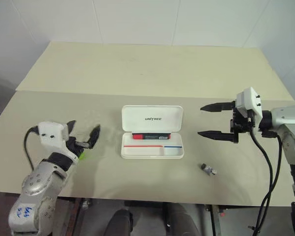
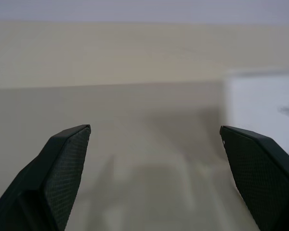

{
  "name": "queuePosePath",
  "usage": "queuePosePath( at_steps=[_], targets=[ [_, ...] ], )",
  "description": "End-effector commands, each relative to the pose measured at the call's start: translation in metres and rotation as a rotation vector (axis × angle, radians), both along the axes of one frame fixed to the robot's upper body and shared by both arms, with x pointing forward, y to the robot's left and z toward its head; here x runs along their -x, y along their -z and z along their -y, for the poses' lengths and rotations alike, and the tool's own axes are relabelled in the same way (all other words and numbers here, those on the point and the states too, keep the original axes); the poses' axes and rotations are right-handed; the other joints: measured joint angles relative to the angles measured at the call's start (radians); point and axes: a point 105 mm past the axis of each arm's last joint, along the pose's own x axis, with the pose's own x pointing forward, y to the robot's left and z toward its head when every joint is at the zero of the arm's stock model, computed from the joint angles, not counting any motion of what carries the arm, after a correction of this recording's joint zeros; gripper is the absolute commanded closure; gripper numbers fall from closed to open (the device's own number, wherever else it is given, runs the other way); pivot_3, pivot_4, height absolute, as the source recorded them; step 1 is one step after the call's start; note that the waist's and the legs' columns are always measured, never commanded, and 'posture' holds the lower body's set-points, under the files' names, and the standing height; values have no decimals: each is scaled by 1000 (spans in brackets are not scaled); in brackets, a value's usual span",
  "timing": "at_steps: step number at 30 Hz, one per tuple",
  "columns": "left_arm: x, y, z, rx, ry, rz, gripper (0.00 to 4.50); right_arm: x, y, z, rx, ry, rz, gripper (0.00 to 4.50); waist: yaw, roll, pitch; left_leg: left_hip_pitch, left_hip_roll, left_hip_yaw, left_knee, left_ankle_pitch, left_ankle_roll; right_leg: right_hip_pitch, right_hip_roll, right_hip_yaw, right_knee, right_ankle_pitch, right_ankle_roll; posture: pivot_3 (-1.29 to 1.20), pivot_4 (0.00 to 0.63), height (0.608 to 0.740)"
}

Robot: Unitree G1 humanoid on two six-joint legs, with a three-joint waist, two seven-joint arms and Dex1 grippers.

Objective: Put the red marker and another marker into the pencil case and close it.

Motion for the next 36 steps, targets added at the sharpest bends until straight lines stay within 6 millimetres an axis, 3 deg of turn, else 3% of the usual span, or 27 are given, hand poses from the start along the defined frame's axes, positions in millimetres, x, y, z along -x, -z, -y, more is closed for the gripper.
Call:
queuePosePath(
  at_steps=[1,9,15,20,36],
  targets=[
    [10,-4,-15,17,-213,-15,0,1,-7,-5,-5,-44,38,19,1,0,0,-1,0,0,0,0,0,0,0,0,0,0,0,0,150,740],
    [10,-1,-12,39,-357,-99,0,-2,-10,-11,-3,-78,42,19,3,0,0,0,-1,-1,1,1,-1,0,1,-1,1,1,-1,0,150,740],
    [23,22,-23,5,-466,-270,0,-3,-11,-14,2,-106,48,19,0,0,0,0,0,-1,0,1,-1,0,2,0,1,1,-1,0,150,740],
    [27,24,-21,2,-478,-301,0,-3,-13,-15,5,-119,49,19,1,0,0,0,-1,-1,1,1,-1,0,1,0,0,1,-1,0,150,740],
    [20,59,-27,-31,-519,-503,0,-1,-19,-20,3,-136,73,19,-2,0,0,0,-1,-1,1,1,-2,0,1,-1,1,1,-1,0,150,740]
  ],
)
